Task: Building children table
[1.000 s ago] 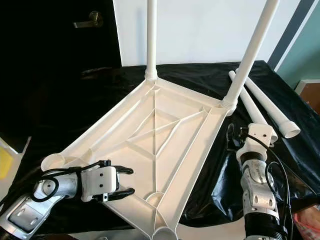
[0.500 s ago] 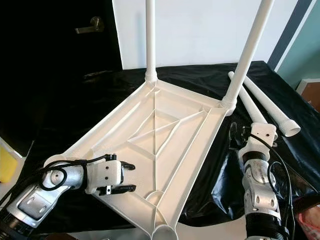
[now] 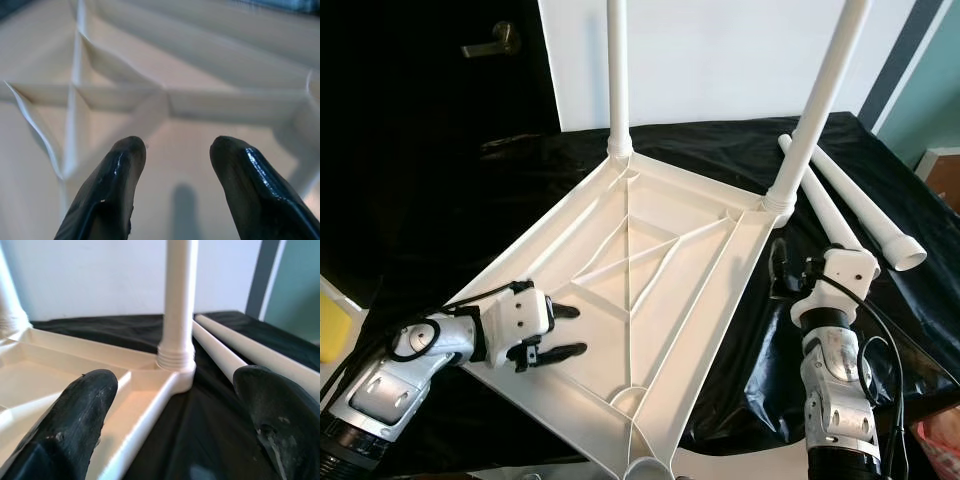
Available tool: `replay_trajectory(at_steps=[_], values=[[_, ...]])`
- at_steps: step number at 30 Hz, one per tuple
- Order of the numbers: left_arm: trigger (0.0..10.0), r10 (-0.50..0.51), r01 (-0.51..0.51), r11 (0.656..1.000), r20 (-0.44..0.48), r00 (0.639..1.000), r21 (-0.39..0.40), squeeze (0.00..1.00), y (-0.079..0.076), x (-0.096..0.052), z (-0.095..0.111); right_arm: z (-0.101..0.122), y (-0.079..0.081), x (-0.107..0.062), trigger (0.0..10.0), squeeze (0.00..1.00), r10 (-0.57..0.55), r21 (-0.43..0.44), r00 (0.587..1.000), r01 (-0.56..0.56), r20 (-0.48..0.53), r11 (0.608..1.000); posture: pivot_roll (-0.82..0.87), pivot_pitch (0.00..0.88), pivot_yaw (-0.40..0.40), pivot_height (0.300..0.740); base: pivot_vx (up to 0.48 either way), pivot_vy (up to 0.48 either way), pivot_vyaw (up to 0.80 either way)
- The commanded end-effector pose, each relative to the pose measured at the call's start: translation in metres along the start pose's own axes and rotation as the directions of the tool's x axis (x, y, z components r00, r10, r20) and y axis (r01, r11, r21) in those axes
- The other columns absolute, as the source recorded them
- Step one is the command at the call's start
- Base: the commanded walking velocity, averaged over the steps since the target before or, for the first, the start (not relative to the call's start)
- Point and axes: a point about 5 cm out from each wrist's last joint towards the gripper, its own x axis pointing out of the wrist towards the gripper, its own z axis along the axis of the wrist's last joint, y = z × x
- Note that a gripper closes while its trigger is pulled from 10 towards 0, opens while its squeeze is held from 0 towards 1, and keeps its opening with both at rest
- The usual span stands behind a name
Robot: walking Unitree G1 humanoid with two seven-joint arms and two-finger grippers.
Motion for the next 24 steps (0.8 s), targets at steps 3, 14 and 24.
replay_trajectory(at_steps=[3, 14, 24], values=[[10.0, 0.031, -0.030, 0.999, 0.097, 0.995, -0.015, 0.00, -0.002, -0.011, 0.012, 0.003, 0.014, -0.017, 10.0, 0.00, 0.090, 0.007, 0.996, -0.091, 0.009, 0.996, 0.01, 0.055, -0.034, 0.740, 0.000, 0.000, 0.00], [10.0, -0.141, 0.153, 0.986, 0.154, 0.978, -0.070, 0.00, -0.033, -0.021, 0.017, -0.005, 0.038, -0.046, 10.0, 0.00, 0.282, 0.038, 0.958, -0.281, -0.045, 0.959, 0.02, 0.060, -0.051, 0.740, 0.000, 0.000, 0.00], [10.0, -0.253, 0.247, 0.966, -0.093, 0.963, -0.076, 0.00, -0.055, -0.013, -0.019, 0.000, 0.034, -0.041, 10.0, 0.00, 0.303, 0.016, 0.952, -0.303, -0.043, 0.953, 0.01, 0.066, -0.048, 0.740, 0.000, 0.000, 0.00]])
